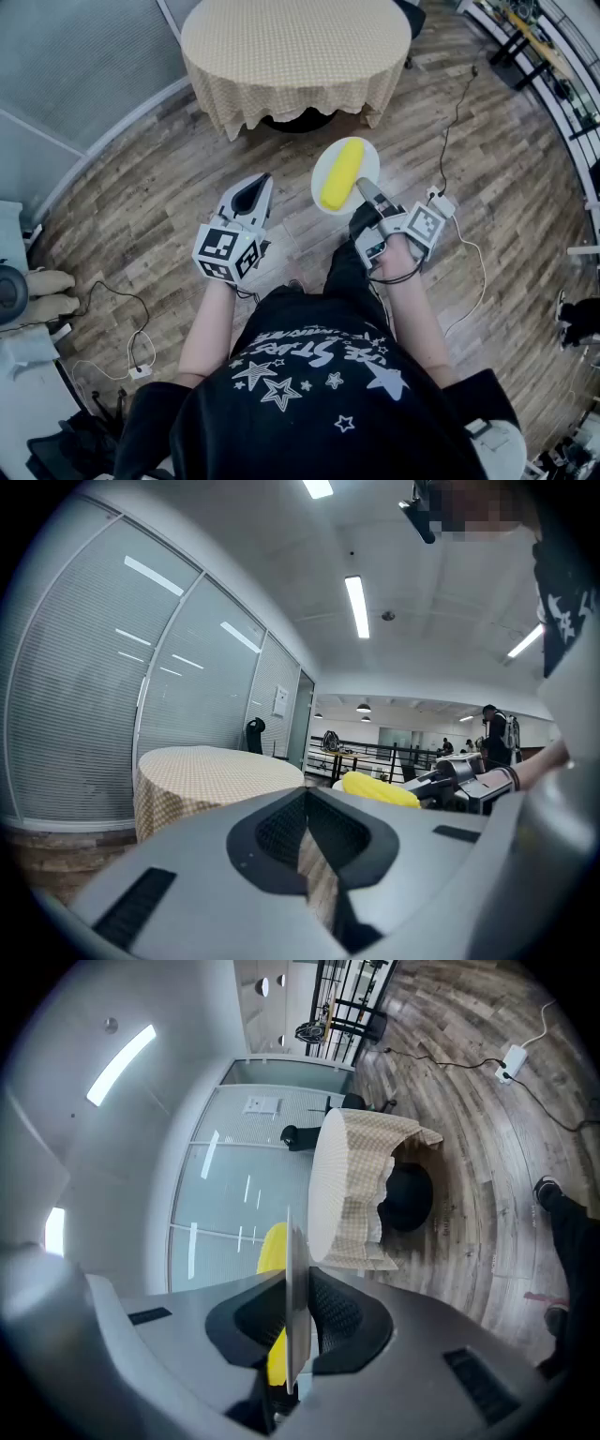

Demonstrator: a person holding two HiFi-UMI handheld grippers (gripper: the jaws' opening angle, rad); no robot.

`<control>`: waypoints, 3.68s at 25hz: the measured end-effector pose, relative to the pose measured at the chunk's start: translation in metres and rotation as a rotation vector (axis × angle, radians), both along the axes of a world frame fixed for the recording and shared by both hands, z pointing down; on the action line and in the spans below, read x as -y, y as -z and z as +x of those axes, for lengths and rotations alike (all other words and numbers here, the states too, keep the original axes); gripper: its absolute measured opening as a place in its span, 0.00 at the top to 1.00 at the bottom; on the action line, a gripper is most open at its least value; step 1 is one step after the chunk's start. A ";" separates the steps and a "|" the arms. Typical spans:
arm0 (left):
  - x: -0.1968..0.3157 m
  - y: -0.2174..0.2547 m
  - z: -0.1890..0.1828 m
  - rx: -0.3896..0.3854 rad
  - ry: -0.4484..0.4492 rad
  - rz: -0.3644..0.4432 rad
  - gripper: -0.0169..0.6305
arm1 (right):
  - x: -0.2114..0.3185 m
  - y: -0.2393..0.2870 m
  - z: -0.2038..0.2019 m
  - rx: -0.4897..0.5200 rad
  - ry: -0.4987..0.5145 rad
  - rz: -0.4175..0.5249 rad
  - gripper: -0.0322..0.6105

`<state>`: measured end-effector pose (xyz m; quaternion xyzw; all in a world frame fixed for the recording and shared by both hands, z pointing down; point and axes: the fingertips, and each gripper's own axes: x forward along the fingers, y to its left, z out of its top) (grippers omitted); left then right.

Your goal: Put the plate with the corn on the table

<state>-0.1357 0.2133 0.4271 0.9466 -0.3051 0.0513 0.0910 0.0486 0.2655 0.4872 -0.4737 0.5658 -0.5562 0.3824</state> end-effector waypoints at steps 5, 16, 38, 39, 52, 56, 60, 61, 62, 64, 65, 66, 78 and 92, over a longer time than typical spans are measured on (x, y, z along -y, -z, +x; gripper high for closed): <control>-0.011 -0.001 0.009 0.005 -0.002 -0.007 0.96 | -0.007 -0.002 -0.008 0.011 0.044 -0.008 0.86; -0.008 0.007 0.025 0.022 0.013 0.019 0.96 | 0.010 0.006 -0.012 0.049 0.102 0.022 0.86; 0.080 -0.009 0.065 0.053 0.141 -0.004 0.96 | 0.125 0.001 0.037 0.062 0.233 0.041 0.86; 0.090 -0.008 0.069 0.056 0.154 -0.004 0.96 | 0.137 0.001 0.042 0.061 0.246 0.041 0.86; 0.184 -0.005 0.133 0.053 0.260 -0.017 0.96 | 0.247 0.006 0.114 0.057 0.334 0.045 0.86; 0.193 -0.009 0.137 0.041 0.307 -0.011 0.96 | 0.255 -0.003 0.123 0.050 0.361 0.041 0.86; 0.202 -0.014 0.140 0.036 0.347 -0.023 0.96 | 0.270 -0.008 0.131 0.039 0.397 0.040 0.86; 0.215 -0.014 0.146 0.040 0.354 -0.033 0.96 | 0.285 -0.008 0.139 0.043 0.402 0.036 0.86; 0.228 -0.015 0.151 0.045 0.359 -0.044 0.96 | 0.301 -0.008 0.145 0.047 0.405 0.029 0.86; 0.242 -0.018 0.154 0.055 0.370 -0.058 0.96 | 0.320 -0.012 0.150 0.054 0.408 0.014 0.86; 0.242 -0.019 0.154 0.058 0.378 -0.060 0.96 | 0.322 -0.015 0.151 0.055 0.410 0.011 0.86; 0.238 -0.020 0.155 0.059 0.387 -0.058 0.96 | 0.320 -0.017 0.152 0.056 0.413 0.011 0.86; 0.267 -0.025 0.143 0.051 0.415 -0.036 0.96 | 0.348 -0.020 0.138 0.046 0.452 0.025 0.86; 0.385 -0.035 0.129 0.038 0.327 -0.049 0.96 | 0.438 -0.029 0.126 0.050 0.365 -0.020 0.86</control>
